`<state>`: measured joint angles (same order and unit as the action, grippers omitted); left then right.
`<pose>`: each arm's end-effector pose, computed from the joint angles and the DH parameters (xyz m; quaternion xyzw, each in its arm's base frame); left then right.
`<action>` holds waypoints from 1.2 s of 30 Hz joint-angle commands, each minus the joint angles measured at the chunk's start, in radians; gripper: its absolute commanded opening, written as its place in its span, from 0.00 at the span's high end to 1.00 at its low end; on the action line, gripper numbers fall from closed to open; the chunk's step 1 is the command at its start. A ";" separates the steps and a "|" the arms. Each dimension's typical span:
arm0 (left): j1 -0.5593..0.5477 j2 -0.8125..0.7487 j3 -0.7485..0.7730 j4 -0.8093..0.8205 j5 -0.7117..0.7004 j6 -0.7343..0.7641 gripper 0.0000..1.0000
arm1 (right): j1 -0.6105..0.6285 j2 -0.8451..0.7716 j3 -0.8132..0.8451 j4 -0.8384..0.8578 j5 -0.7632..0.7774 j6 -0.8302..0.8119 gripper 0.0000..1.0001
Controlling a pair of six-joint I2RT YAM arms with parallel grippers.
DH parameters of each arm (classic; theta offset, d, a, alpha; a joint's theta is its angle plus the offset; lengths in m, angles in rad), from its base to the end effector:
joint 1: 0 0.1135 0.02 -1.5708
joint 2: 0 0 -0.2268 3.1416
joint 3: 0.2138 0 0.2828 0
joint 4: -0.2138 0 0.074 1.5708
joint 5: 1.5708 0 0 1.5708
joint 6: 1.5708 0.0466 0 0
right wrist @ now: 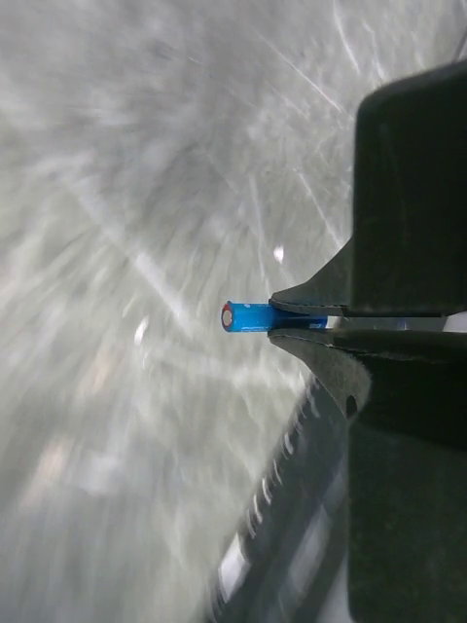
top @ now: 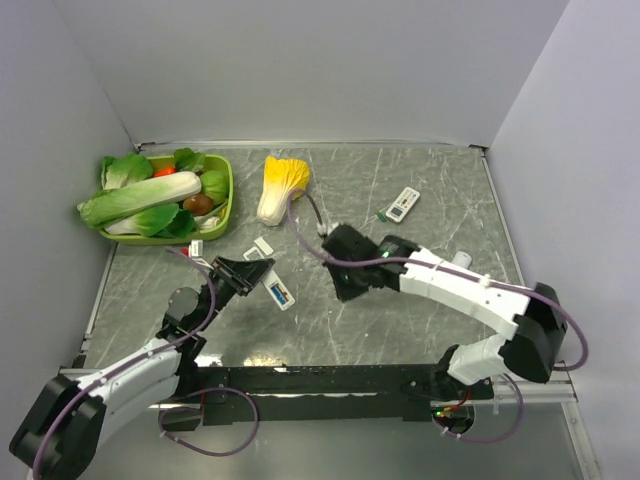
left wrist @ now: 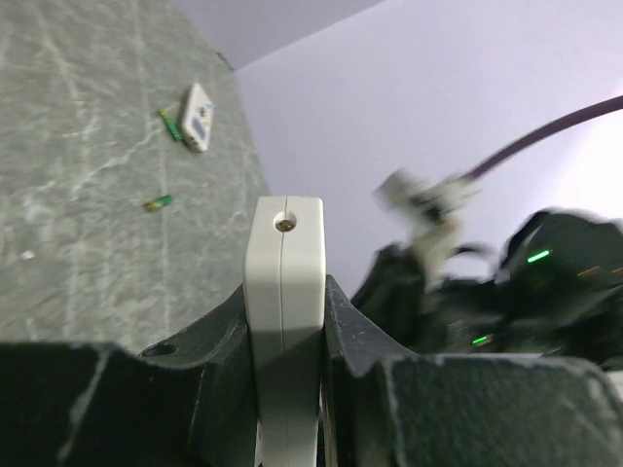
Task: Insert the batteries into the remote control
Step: Pick up the battery from the center of the board, then load the battery into the remote control.
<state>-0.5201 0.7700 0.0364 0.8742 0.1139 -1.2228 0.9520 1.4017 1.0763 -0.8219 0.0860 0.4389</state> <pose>0.1898 -0.1148 0.1478 -0.1849 0.6294 -0.6009 0.4567 0.1844 0.2521 0.1958 -0.2391 0.9471 0.1023 0.1881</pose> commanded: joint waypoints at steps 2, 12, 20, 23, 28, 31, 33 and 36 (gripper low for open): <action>0.003 0.135 0.005 0.334 0.075 -0.066 0.99 | 0.005 -0.044 0.320 -0.190 -0.133 -0.192 1.00; -0.024 0.477 0.120 0.698 0.122 -0.167 0.99 | 0.010 0.105 0.671 -0.457 -0.278 -0.200 1.00; -0.084 0.603 0.194 0.756 0.096 -0.170 0.99 | 0.014 0.194 0.682 -0.500 -0.272 -0.146 1.00; -0.095 0.621 0.207 0.770 0.095 -0.175 0.99 | 0.014 0.215 0.668 -0.490 -0.258 -0.137 1.00; -0.112 0.631 0.230 0.757 0.084 -0.175 0.99 | 0.016 0.256 0.660 -0.476 -0.244 -0.127 1.00; -0.120 0.626 0.240 0.740 0.073 -0.166 0.98 | 0.016 0.287 0.663 -0.480 -0.226 -0.120 1.00; -0.124 0.617 0.247 0.712 0.070 -0.158 0.99 | 0.018 0.304 0.668 -0.479 -0.224 -0.118 1.00; -0.126 0.598 0.257 0.674 0.067 -0.139 0.99 | 0.016 0.325 0.672 -0.484 -0.223 -0.118 1.00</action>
<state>-0.6384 1.4010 0.2512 1.2724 0.2016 -1.3811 0.9600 1.6932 1.7332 -1.2747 -0.1589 0.3031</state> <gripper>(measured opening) 0.280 0.037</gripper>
